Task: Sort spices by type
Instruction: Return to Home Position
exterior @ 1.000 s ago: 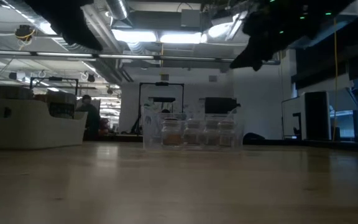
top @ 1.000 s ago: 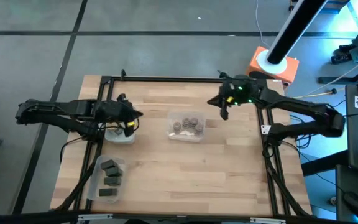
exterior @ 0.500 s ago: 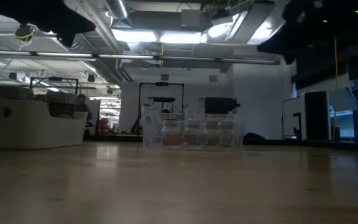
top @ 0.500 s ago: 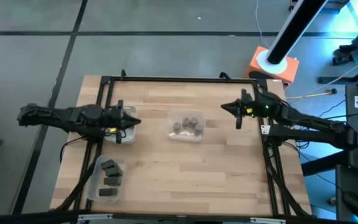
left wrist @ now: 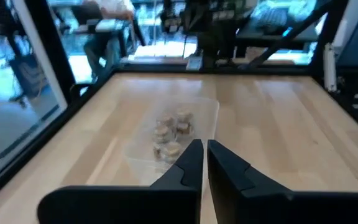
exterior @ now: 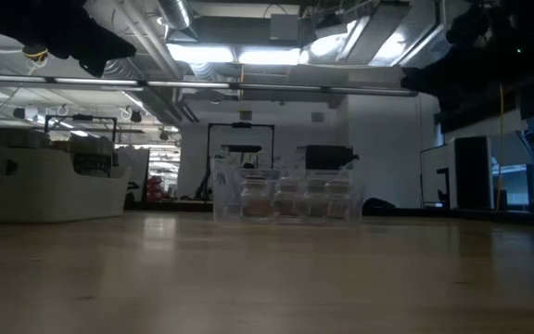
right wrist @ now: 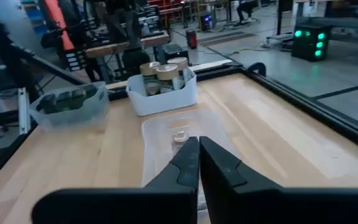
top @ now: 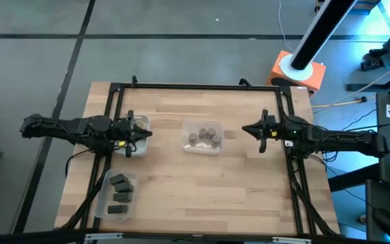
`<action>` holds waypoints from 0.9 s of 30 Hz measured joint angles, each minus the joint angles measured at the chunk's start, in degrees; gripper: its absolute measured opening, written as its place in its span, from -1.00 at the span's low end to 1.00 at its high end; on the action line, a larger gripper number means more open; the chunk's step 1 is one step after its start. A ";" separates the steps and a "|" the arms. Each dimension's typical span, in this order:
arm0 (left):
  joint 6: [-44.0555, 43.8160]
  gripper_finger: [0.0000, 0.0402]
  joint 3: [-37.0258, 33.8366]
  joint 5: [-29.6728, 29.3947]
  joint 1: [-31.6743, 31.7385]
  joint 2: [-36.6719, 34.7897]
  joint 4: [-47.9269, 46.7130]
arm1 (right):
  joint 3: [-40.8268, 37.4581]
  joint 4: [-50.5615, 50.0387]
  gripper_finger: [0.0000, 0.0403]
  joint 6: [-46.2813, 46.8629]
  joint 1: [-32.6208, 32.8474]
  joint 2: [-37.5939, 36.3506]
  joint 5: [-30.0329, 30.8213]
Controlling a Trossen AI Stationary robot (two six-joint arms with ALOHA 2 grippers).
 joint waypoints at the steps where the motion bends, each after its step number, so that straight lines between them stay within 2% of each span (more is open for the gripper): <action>1: 0.54 -0.96 -0.71 0.45 -0.10 -0.28 1.46 | -0.35 -0.04 -0.93 0.04 0.42 -0.07 -0.01; 10: 0.57 -0.95 -8.42 1.34 -1.51 -9.31 4.40 | -0.70 -6.53 -0.92 -0.27 1.88 -2.71 -5.66; 15: 0.42 -0.95 -10.72 1.33 -1.49 -16.04 3.69 | -1.33 -5.95 -0.92 -0.36 1.86 -5.73 -5.37; 21: -0.54 -0.95 -10.90 1.22 -1.49 -22.84 -2.51 | -6.26 -5.11 -0.92 2.01 1.86 -10.91 -3.23; 27: -0.71 -0.95 -10.89 -0.35 -1.46 -23.06 -3.54 | -11.03 -2.61 -0.92 5.18 1.88 -15.76 -2.57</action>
